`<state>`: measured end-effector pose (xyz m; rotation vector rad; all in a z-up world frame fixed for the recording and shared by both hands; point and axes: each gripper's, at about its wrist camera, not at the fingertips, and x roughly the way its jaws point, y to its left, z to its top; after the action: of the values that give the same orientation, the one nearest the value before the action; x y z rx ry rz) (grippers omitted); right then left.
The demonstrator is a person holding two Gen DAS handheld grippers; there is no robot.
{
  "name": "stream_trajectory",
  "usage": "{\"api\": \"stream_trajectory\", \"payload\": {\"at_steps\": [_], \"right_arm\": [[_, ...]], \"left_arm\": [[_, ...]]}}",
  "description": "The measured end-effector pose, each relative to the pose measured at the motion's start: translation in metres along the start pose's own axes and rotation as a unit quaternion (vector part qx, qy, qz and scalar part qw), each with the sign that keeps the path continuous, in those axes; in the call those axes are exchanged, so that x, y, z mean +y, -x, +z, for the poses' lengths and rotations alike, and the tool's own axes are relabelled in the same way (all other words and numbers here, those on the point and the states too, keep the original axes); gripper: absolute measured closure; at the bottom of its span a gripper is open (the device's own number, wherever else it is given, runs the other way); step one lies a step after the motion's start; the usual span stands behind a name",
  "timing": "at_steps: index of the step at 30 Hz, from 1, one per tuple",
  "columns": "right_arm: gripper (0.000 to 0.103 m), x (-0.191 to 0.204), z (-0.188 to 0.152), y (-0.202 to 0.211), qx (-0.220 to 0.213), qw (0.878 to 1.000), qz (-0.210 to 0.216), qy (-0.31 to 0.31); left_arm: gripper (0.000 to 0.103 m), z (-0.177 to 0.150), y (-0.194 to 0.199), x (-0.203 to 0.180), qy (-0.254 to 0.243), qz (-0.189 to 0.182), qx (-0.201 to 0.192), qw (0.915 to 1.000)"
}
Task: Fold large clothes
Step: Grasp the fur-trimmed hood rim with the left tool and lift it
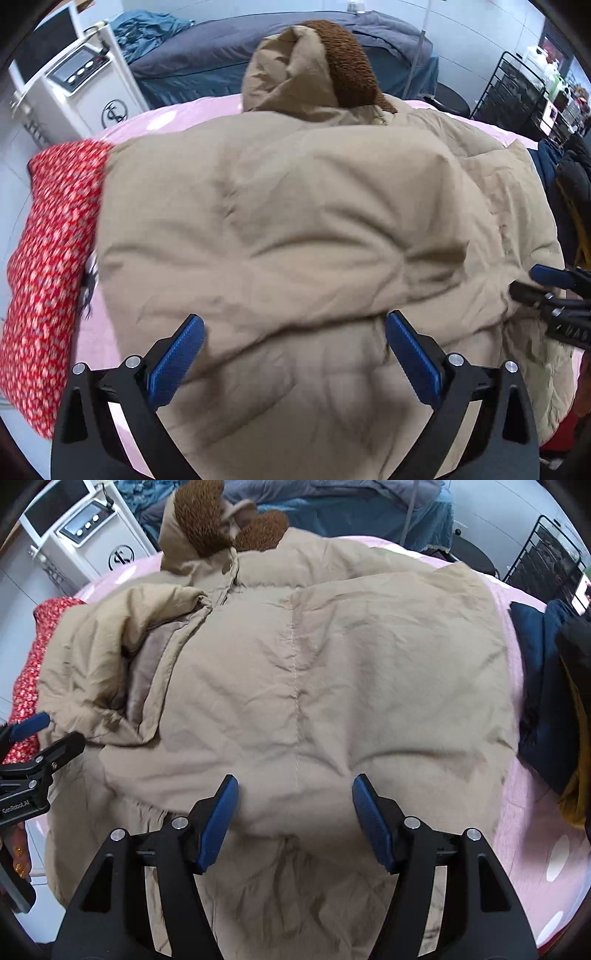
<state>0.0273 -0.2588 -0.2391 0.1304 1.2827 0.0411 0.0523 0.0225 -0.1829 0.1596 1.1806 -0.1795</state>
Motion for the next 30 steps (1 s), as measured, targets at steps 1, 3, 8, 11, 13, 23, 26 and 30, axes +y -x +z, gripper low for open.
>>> {"api": "stream_trajectory", "payload": {"at_steps": [1, 3, 8, 11, 13, 23, 26, 30], "right_arm": [[0.038, -0.003, -0.003, 0.005, -0.004, 1.0, 0.003, -0.003], [0.038, -0.002, -0.001, 0.01, -0.007, 1.0, 0.005, -0.008], [0.038, -0.009, 0.003, 0.017, -0.008, 1.0, 0.009, -0.023], [0.038, -0.012, 0.006, 0.017, -0.005, 0.999, 0.016, -0.034], [0.038, -0.012, 0.007, 0.018, -0.005, 0.999, 0.023, -0.041], [0.037, -0.027, 0.007, 0.019, 0.007, 0.994, 0.052, -0.096], [0.037, -0.032, 0.012, 0.021, 0.007, 0.993, 0.052, -0.106], [0.037, -0.041, 0.02, 0.026, 0.003, 0.989, 0.056, -0.134]], "left_arm": [[0.007, -0.003, 0.002, 0.003, 0.003, 0.002, 0.0, 1.0], [0.007, -0.004, 0.007, 0.011, 0.008, 0.006, -0.002, 0.9999], [0.007, 0.028, 0.019, 0.019, -0.011, 0.017, -0.024, 0.9995], [0.007, 0.075, 0.021, 0.018, -0.021, 0.018, -0.042, 0.9987], [0.007, 0.112, 0.021, 0.018, -0.02, 0.018, -0.054, 0.9982], [0.007, 0.327, -0.012, -0.01, 0.007, -0.014, -0.045, 0.9988], [0.007, 0.371, -0.053, -0.023, 0.007, -0.006, 0.009, 0.9999], [0.013, 0.398, -0.111, -0.033, -0.007, 0.029, 0.071, 0.997]]}}
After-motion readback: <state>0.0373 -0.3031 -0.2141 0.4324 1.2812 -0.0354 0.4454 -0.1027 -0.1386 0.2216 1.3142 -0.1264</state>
